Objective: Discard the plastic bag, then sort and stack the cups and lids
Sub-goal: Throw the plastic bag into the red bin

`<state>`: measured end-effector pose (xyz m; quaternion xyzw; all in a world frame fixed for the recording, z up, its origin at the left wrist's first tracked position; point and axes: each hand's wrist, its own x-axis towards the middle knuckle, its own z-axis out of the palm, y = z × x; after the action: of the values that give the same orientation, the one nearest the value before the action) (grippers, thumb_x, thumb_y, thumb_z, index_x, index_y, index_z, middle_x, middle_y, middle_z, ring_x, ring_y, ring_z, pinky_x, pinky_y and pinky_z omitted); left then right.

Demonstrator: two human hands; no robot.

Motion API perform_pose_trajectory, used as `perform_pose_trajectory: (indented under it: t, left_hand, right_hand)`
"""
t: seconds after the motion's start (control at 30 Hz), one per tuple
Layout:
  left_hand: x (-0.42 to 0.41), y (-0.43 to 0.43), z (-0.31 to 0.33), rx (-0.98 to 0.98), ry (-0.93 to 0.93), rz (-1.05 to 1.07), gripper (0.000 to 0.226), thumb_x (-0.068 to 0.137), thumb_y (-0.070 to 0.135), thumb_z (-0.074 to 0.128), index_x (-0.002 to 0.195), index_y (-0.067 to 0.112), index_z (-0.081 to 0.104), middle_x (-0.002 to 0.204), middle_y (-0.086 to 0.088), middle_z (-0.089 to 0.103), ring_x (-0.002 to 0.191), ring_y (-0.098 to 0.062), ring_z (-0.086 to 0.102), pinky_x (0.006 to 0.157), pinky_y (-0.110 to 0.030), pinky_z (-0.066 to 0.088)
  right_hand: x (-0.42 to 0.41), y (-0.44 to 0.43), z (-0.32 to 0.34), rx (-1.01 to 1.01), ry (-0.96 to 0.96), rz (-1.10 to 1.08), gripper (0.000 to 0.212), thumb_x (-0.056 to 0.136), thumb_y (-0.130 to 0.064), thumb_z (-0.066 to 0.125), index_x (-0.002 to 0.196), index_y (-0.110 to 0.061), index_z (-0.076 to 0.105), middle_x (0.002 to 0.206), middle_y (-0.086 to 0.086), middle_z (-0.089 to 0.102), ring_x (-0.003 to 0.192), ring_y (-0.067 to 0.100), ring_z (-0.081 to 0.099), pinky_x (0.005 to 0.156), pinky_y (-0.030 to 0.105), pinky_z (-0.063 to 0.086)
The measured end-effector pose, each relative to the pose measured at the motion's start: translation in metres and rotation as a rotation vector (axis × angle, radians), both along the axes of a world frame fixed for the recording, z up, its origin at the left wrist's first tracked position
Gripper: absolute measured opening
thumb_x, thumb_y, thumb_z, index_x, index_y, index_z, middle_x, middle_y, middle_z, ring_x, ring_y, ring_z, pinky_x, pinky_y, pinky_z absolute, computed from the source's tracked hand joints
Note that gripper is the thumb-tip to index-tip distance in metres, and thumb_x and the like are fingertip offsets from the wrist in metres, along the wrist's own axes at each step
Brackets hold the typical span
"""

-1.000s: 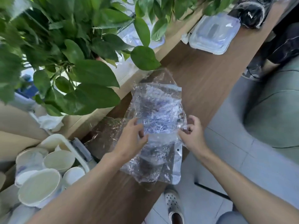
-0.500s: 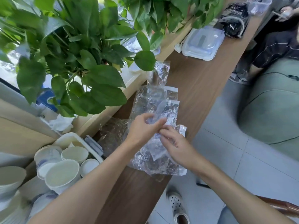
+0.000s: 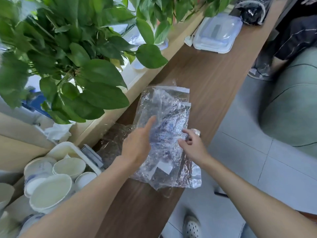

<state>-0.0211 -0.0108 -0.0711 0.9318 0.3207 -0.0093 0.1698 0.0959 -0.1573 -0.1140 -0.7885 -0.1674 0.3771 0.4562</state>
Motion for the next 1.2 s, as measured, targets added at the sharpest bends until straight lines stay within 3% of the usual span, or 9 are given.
perform_pose_trajectory:
  t: [0.1, 0.23, 0.4, 0.5, 0.63, 0.8, 0.97, 1.1, 1.2]
  left_hand:
    - [0.011, 0.003, -0.011, 0.063, 0.169, -0.061, 0.086, 0.085, -0.011, 0.041, 0.148, 0.042, 0.015, 0.099, -0.006, 0.065, 0.082, -0.031, 0.063, 0.076, -0.049, 0.054]
    - [0.018, -0.001, -0.014, 0.069, 0.269, -0.047, 0.063, 0.095, 0.006, 0.037, 0.146, 0.036, 0.016, 0.122, -0.008, 0.059, 0.123, -0.032, 0.046, 0.098, -0.06, 0.035]
    - [0.005, -0.001, -0.011, -0.107, 0.072, -0.008, 0.016, 0.096, 0.031, 0.033, 0.111, 0.026, 0.031, 0.085, -0.002, 0.055, 0.097, -0.027, 0.042, 0.088, -0.055, 0.042]
    - [-0.002, 0.001, 0.0, -0.129, -0.001, -0.034, 0.03, 0.093, 0.054, 0.03, 0.104, 0.026, 0.032, 0.075, 0.001, 0.047, 0.086, -0.023, 0.041, 0.085, -0.053, 0.043]
    - [-0.009, -0.004, 0.021, -0.063, 0.012, -0.048, 0.054, 0.089, 0.075, 0.023, 0.101, 0.025, 0.04, 0.079, -0.001, 0.048, 0.092, -0.025, 0.041, 0.079, -0.049, 0.043]
    - [-0.023, -0.007, 0.034, 0.113, -0.163, -0.074, 0.042, 0.091, 0.059, 0.049, 0.073, 0.024, 0.032, 0.064, 0.001, 0.047, 0.07, -0.025, 0.044, 0.074, -0.046, 0.047]
    - [-0.046, -0.014, 0.058, 0.178, -0.358, -0.09, 0.04, 0.089, 0.036, 0.062, 0.07, 0.018, 0.031, 0.065, -0.004, 0.042, 0.069, -0.026, 0.037, 0.059, -0.039, 0.033]
    - [-0.059, -0.038, 0.081, 0.14, -0.388, -0.144, 0.018, 0.09, 0.02, 0.061, 0.09, 0.009, 0.047, 0.079, -0.011, 0.051, 0.079, -0.031, 0.045, 0.064, -0.041, 0.039]
    - [-0.061, -0.073, 0.1, 0.061, -0.363, -0.244, 0.037, 0.088, 0.007, 0.057, 0.123, 0.017, 0.051, 0.095, -0.01, 0.045, 0.083, -0.032, 0.05, 0.07, -0.043, 0.049]
  right_hand:
    - [0.002, 0.009, -0.012, -0.002, 0.01, -0.003, 0.043, 0.094, -0.025, 0.057, 0.135, -0.018, 0.046, 0.12, 0.012, 0.054, 0.103, 0.029, 0.057, 0.084, 0.04, 0.049]
    - [0.001, 0.015, -0.019, 0.009, -0.07, -0.049, 0.025, 0.088, -0.014, 0.064, 0.11, -0.003, 0.06, 0.081, -0.004, 0.055, 0.065, 0.013, 0.055, 0.055, 0.023, 0.043]
    - [-0.001, 0.009, -0.014, 0.081, -0.138, -0.197, 0.028, 0.081, -0.001, 0.068, 0.101, -0.011, 0.05, 0.085, 0.0, 0.05, 0.063, 0.012, 0.046, 0.045, 0.013, 0.035]
    - [-0.002, 0.001, -0.002, 0.188, -0.067, -0.237, 0.037, 0.083, -0.002, 0.067, 0.107, -0.017, 0.043, 0.088, 0.005, 0.057, 0.064, 0.013, 0.052, 0.045, 0.019, 0.041]
    - [-0.008, -0.016, 0.013, 0.203, -0.124, -0.243, 0.008, 0.086, -0.001, 0.063, 0.086, -0.004, 0.056, 0.068, -0.001, 0.06, 0.046, 0.001, 0.05, 0.042, 0.017, 0.04]
    - [-0.03, -0.032, 0.036, 0.179, -0.344, -0.273, 0.028, 0.085, -0.009, 0.065, 0.065, -0.021, 0.048, 0.086, -0.006, 0.049, 0.079, 0.004, 0.049, 0.075, 0.017, 0.039]
    - [-0.063, -0.064, 0.081, 0.347, -0.367, -0.525, 0.028, 0.087, 0.006, 0.049, 0.068, -0.01, 0.036, 0.062, -0.006, 0.034, 0.047, -0.006, 0.039, 0.047, 0.009, 0.033]
    - [-0.09, -0.104, 0.104, 0.377, -0.372, -0.682, 0.032, 0.085, 0.006, 0.045, 0.068, -0.018, 0.033, 0.062, -0.003, 0.033, 0.049, 0.002, 0.031, 0.046, 0.018, 0.028]
    - [-0.109, -0.138, 0.115, 0.413, -0.342, -0.768, 0.027, 0.087, 0.006, 0.043, 0.103, -0.016, 0.044, 0.079, 0.001, 0.047, 0.063, 0.01, 0.043, 0.054, 0.019, 0.037]
